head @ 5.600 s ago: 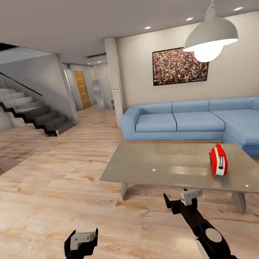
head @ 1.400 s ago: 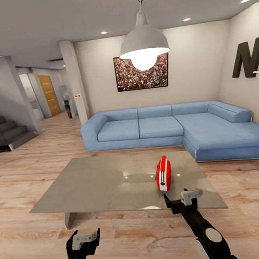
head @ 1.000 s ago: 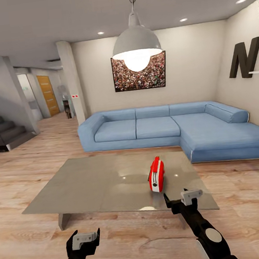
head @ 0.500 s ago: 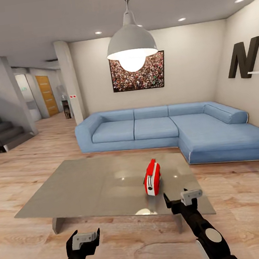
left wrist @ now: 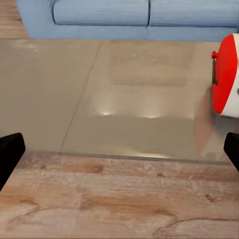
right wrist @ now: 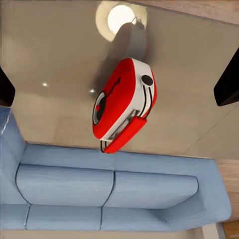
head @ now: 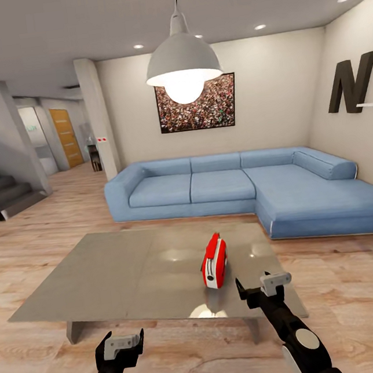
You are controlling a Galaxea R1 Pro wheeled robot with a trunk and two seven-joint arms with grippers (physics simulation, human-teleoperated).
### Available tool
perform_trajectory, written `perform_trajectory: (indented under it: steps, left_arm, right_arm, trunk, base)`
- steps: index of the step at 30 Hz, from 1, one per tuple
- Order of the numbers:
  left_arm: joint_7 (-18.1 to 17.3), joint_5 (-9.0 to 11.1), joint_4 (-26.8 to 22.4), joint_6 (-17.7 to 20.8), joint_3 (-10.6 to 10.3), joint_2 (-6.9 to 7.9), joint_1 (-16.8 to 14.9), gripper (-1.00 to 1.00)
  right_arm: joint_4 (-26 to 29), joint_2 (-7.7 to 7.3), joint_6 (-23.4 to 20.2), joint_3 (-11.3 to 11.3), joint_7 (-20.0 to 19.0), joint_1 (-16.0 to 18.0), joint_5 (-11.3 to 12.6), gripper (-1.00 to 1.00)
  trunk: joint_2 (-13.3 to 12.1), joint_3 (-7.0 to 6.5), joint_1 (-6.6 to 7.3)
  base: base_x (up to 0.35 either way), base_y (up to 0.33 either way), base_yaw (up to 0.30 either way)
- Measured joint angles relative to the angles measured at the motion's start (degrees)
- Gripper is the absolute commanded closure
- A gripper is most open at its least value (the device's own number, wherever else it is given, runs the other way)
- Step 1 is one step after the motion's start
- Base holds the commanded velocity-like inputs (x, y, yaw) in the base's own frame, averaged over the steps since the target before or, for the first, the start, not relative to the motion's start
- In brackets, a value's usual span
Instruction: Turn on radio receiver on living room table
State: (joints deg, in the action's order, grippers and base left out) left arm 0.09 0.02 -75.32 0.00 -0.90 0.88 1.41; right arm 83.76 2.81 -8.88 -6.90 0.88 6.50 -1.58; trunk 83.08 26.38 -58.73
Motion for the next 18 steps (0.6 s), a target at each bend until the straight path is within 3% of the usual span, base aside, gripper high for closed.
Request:
perform_trajectory:
  steps: [14, 18]
  left_arm:
    - [0.0, -0.1, -0.1, 0.0, 0.0, 0.0, 0.0, -1.0]
    - [0.0, -0.1, -0.1, 0.0, 0.0, 0.0, 0.0, -1.0]
  right_arm:
    - [0.0, 0.0, 0.0, 0.0, 0.0, 0.0, 0.0, -1.0]
    - [0.0, 0.0, 0.0, 0.0, -0.1, 0.0, 0.1, -1.0]
  trunk:
    - [0.0, 0.0, 0.0]
    - [0.0, 0.0, 0.0]
  base:
    - [0.112, -0.122, -0.001]
    - [0.007, -0.007, -0.149]
